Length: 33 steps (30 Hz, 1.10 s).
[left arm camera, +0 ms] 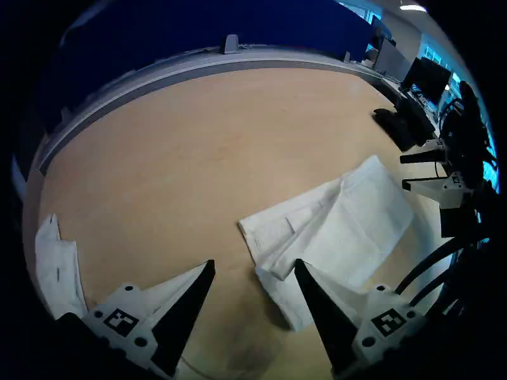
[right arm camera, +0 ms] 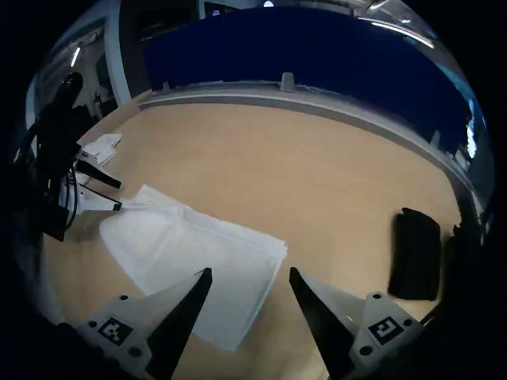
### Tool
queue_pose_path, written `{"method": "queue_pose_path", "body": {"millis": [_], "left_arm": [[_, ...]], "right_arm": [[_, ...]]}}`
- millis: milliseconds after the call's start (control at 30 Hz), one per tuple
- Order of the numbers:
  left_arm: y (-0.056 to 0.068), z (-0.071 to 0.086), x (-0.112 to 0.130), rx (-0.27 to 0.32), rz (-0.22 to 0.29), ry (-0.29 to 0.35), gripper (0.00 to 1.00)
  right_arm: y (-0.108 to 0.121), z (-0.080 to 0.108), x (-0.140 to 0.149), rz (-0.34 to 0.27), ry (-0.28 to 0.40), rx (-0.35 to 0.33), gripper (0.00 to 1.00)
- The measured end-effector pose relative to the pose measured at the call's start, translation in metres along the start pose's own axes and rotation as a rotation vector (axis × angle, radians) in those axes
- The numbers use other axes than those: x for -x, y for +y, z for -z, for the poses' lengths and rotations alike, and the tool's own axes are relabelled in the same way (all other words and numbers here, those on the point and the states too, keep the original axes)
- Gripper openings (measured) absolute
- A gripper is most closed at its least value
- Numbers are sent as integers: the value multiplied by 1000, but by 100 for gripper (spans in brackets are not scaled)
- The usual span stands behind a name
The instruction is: Fold towel
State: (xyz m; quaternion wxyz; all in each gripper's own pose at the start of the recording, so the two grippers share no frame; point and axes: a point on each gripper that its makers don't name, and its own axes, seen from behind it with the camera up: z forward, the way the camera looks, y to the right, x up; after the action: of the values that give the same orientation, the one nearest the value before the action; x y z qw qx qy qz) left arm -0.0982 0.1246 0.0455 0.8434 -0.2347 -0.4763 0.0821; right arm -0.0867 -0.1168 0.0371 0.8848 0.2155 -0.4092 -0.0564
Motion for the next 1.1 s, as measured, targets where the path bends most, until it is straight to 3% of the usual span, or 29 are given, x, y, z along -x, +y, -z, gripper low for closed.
{"method": "queue_pose_path", "body": {"millis": [167, 667, 1100], "left_arm": [[-5, 6, 0, -15, 5, 14, 96], [-4, 14, 0, -9, 4, 22, 96], [2, 32, 28, -23, 37, 38, 96]], "right_arm": [[0, 1, 0, -2, 3, 2, 96], [-3, 6, 6, 9, -1, -5, 96], [-18, 23, 36, 15, -22, -23, 96]]}}
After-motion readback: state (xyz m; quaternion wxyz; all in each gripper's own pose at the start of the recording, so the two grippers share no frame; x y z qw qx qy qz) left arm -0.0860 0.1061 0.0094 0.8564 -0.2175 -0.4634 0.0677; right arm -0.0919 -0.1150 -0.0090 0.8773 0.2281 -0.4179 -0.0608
